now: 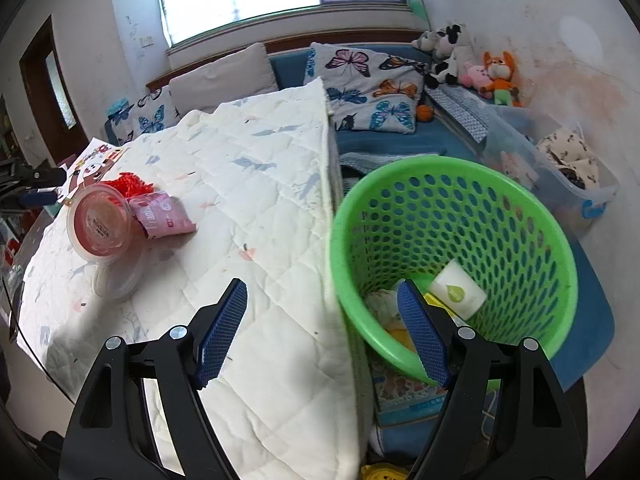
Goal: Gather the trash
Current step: 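Move the left tool to the red cartoon plastic cup and grasp it, then grasp the clear plastic dome with the right tool while the left tool lifts the red cup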
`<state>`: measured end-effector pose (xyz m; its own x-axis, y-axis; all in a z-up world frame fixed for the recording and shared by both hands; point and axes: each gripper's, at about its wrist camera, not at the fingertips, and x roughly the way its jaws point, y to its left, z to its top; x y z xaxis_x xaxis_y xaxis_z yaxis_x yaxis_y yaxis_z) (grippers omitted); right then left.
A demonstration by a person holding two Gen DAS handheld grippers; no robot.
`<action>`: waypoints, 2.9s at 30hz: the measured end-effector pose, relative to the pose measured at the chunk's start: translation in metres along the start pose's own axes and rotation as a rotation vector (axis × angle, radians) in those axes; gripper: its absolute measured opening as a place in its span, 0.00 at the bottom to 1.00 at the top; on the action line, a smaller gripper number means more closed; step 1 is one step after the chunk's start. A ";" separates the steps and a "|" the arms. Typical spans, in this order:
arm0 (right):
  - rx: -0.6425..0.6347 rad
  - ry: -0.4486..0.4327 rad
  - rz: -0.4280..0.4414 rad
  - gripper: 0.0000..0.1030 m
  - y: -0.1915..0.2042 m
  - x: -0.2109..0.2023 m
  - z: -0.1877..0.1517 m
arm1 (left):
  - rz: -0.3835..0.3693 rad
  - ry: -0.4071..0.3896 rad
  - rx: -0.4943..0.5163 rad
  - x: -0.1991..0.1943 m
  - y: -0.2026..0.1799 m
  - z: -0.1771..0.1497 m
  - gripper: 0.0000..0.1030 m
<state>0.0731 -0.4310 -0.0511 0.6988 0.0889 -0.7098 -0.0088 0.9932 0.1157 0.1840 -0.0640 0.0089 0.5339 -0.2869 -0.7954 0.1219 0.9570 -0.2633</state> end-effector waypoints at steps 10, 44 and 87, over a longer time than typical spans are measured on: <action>-0.033 0.018 0.031 0.76 0.021 0.013 0.002 | -0.018 0.088 -0.243 0.032 0.047 0.001 0.78; -0.029 0.083 0.082 0.76 0.028 0.042 -0.007 | -0.284 0.227 -0.731 0.116 0.088 -0.009 0.73; -0.162 0.048 0.251 0.75 0.136 0.041 -0.007 | -0.129 -0.265 -0.091 -0.019 0.032 -0.007 0.65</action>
<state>0.0952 -0.2913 -0.0695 0.6260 0.3329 -0.7052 -0.2936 0.9384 0.1823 0.1717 -0.0280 0.0115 0.7198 -0.3727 -0.5856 0.1338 0.9023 -0.4098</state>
